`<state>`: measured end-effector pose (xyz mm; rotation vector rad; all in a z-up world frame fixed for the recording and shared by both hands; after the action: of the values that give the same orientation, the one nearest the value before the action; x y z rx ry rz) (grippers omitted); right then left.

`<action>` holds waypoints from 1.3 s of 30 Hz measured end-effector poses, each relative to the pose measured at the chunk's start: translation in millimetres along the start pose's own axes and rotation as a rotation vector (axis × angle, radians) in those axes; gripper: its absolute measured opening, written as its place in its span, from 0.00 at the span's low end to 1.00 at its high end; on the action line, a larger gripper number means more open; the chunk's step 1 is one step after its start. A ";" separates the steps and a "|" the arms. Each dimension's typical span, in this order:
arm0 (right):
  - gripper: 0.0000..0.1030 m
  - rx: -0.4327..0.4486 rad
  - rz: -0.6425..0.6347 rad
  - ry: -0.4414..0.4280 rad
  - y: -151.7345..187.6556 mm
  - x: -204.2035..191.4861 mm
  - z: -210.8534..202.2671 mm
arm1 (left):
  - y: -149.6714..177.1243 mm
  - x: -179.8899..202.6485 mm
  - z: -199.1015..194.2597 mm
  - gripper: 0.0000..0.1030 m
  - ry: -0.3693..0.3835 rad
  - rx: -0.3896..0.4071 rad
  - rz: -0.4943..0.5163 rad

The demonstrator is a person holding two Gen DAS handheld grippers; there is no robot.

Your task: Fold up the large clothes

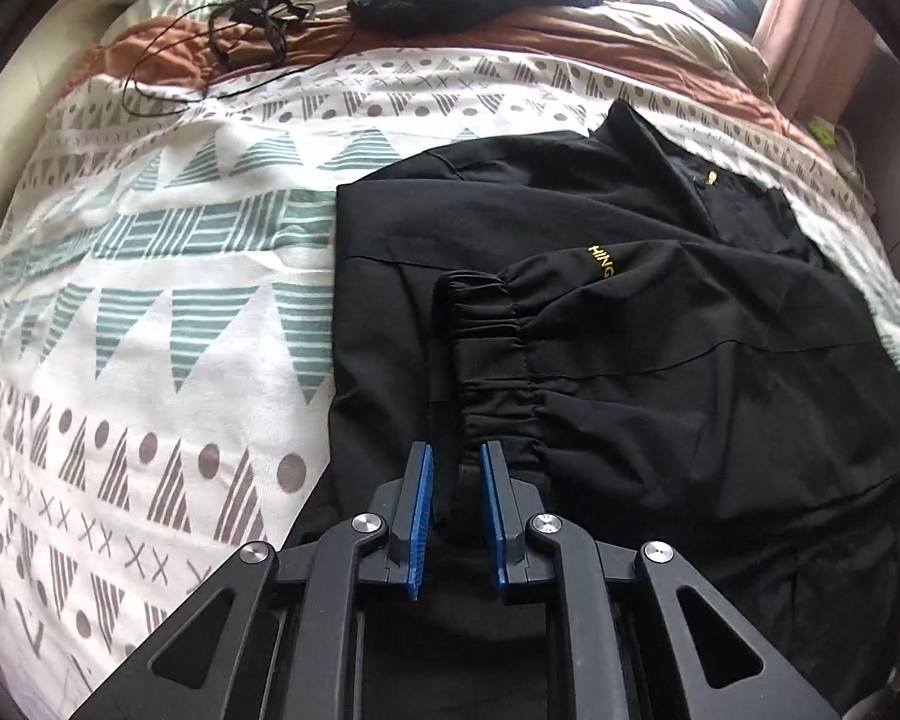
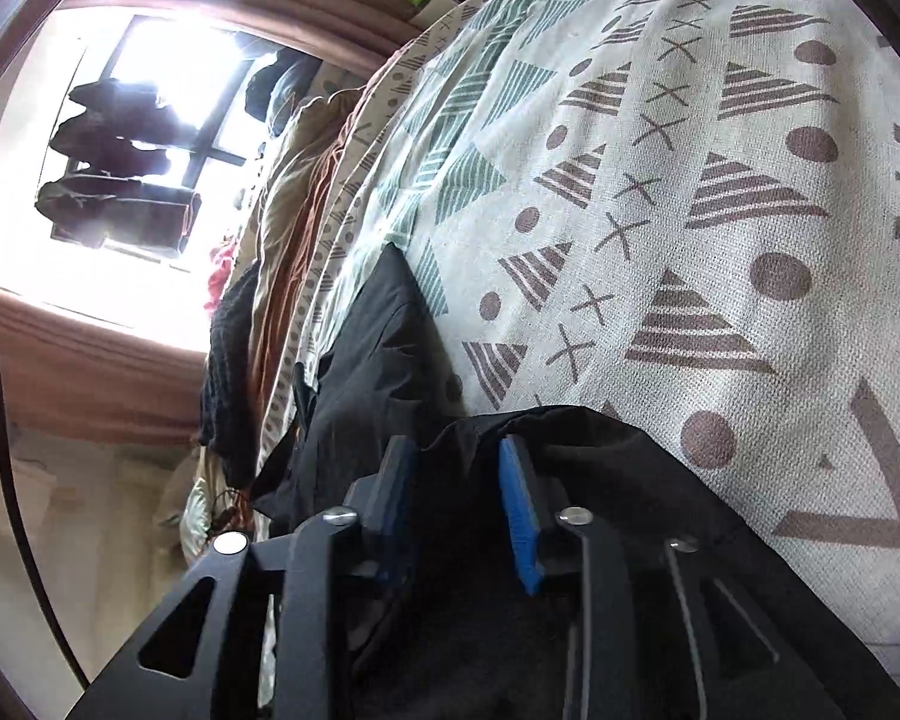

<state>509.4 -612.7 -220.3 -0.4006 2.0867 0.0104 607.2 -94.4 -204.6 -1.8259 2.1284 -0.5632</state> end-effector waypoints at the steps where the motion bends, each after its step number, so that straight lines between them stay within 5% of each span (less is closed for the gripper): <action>1: 0.61 0.007 -0.010 0.004 0.2 -2.0 -4.1 | 1.2 -3.1 -5.2 0.17 0.015 0.006 -0.018; 8: 0.65 -0.032 -0.080 0.009 19.3 -13.1 -22.1 | 21.5 -18.9 -58.4 0.17 0.067 0.084 -0.106; 13: 0.65 -0.009 -0.144 0.047 34.4 -21.1 -37.9 | 50.8 -25.2 -106.0 0.17 -0.034 0.130 -0.087; 22: 0.65 0.009 -0.196 0.049 71.2 -31.4 -71.0 | 92.7 -39.2 -172.9 0.18 0.019 0.187 -0.088; 23: 0.65 0.011 -0.215 0.042 77.5 -32.1 -78.0 | 96.5 -42.4 -180.8 0.20 0.036 0.199 -0.102; 26: 0.65 0.029 -0.245 0.039 91.5 -27.0 -100.5 | 107.2 -53.2 -203.2 0.75 0.051 0.252 -0.153; 27: 0.65 0.037 -0.248 0.038 95.0 -24.2 -107.3 | 111.3 -57.4 -213.3 0.83 0.050 0.290 -0.168; 39: 0.66 0.106 -0.310 0.011 139.2 0.0 -205.7 | 175.7 -89.3 -262.2 0.85 0.027 0.379 -0.231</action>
<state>298.0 -515.6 -133.3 -0.6548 2.0059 -0.2852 348.8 44.4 -57.8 -1.8552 1.6881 -0.9755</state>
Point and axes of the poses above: each gripper's, at about its wrist camera, not at the fingertips, and z roughly the way its jaws point, x to its right, y to its underside, the point moved 9 cm from there along z, roughly the way its jaws point, and after that the axes turned 9 degrees about z, right-handed, at the moved point
